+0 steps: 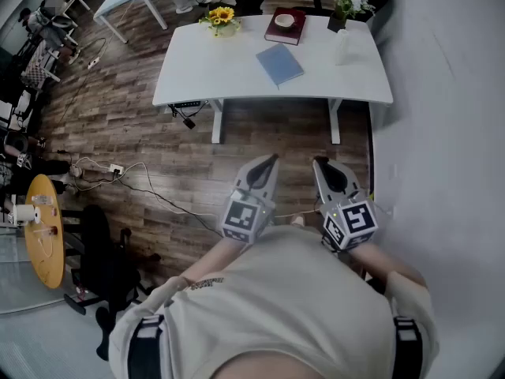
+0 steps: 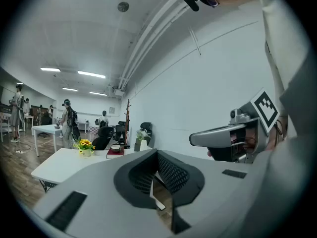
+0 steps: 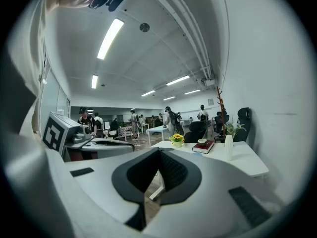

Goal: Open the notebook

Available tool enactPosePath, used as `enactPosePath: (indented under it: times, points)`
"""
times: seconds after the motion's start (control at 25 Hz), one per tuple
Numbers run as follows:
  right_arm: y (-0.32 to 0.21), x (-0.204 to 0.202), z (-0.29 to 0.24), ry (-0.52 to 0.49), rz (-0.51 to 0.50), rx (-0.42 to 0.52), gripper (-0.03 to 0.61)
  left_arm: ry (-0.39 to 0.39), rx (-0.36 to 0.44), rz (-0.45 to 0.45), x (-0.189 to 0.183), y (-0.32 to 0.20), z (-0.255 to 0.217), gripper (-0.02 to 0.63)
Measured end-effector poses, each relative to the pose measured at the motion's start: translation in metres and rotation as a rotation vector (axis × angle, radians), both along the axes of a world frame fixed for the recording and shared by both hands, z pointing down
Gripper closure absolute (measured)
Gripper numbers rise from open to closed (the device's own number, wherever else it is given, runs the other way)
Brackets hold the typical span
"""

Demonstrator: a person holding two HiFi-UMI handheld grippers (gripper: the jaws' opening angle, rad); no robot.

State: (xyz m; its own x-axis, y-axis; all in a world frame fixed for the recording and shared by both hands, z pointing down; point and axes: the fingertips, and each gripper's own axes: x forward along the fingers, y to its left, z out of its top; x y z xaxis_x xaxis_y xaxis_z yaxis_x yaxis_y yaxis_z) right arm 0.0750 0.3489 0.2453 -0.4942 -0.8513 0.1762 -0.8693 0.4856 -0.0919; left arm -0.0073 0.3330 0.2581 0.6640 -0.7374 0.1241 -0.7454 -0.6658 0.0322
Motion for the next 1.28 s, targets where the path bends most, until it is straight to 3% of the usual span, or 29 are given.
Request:
enactPosePath:
  times: [0.76, 1.28]
  points:
    - [-0.006, 0.016, 0.001, -0.031, 0.004, -0.015, 0.577, -0.006, -0.009, -0.003, 0.019, -0.003, -0.001, 0.614]
    - [-0.017, 0.040, 0.007, -0.035, -0.051, -0.019, 0.575, 0.005, -0.016, -0.052, 0.049, -0.008, 0.002, 0.614]
